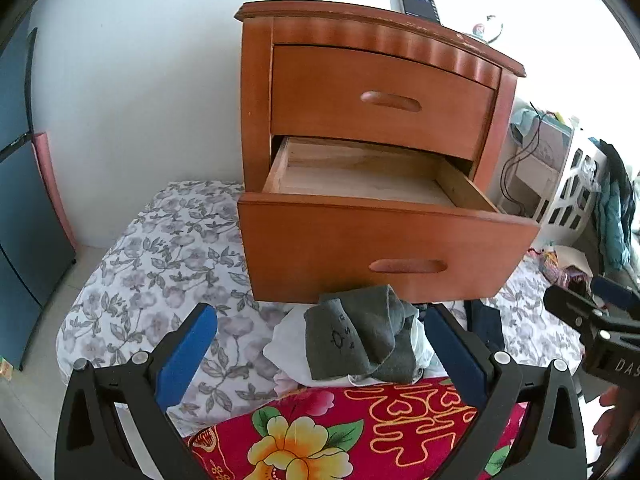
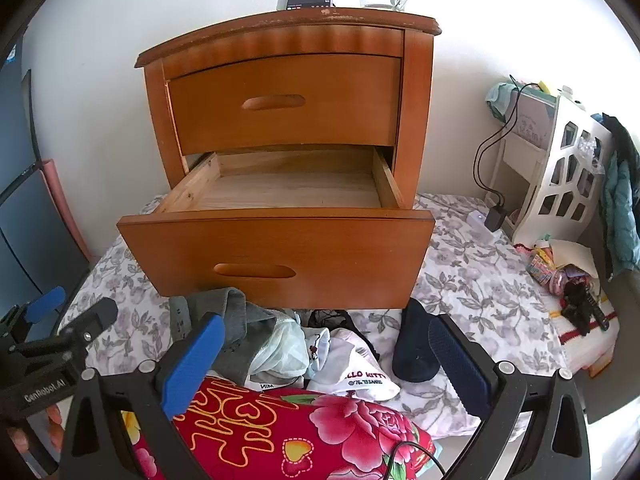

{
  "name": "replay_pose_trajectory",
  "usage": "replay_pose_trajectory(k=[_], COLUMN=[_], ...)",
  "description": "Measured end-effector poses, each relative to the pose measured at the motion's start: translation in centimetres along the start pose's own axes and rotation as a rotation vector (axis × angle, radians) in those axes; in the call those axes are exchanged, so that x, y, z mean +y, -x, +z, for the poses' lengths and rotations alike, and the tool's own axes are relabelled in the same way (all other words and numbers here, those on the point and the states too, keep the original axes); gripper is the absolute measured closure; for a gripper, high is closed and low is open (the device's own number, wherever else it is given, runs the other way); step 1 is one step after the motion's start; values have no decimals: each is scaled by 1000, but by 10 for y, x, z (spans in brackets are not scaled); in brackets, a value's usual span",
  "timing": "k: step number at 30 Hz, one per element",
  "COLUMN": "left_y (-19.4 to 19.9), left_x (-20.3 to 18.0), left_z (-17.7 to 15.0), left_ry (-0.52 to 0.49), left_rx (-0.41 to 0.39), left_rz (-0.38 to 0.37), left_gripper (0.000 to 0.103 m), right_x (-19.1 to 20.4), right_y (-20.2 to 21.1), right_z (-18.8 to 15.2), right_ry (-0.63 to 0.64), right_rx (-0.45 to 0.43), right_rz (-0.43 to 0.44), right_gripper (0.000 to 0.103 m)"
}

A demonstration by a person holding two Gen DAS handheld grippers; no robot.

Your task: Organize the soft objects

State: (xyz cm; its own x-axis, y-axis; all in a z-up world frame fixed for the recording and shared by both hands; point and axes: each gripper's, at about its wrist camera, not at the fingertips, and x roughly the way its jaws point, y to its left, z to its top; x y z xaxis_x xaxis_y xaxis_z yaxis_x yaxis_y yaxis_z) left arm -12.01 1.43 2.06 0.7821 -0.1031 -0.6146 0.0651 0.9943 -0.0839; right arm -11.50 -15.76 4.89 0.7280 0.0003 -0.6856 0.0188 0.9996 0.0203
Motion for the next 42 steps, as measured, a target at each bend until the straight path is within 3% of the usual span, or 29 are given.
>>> replay_pose_trajectory(k=[18,29,42], left_y=[2,8,7], left_x=[-1,-1,1], left_z=[-3,-3,-4], left_ry=[-3,10,30], left_rx=[4,-16,-10], left_rz=[14,-29,1], left_gripper=[0,0,0], right_x=[-2,-1,-3], right_y=[1,1,1], right_z=[-5,-7,-8], right_ry=[-8,-9,-10], right_rx=[11,15,18], right_rz=[-7,-7,-8], right_gripper=[0,0,0])
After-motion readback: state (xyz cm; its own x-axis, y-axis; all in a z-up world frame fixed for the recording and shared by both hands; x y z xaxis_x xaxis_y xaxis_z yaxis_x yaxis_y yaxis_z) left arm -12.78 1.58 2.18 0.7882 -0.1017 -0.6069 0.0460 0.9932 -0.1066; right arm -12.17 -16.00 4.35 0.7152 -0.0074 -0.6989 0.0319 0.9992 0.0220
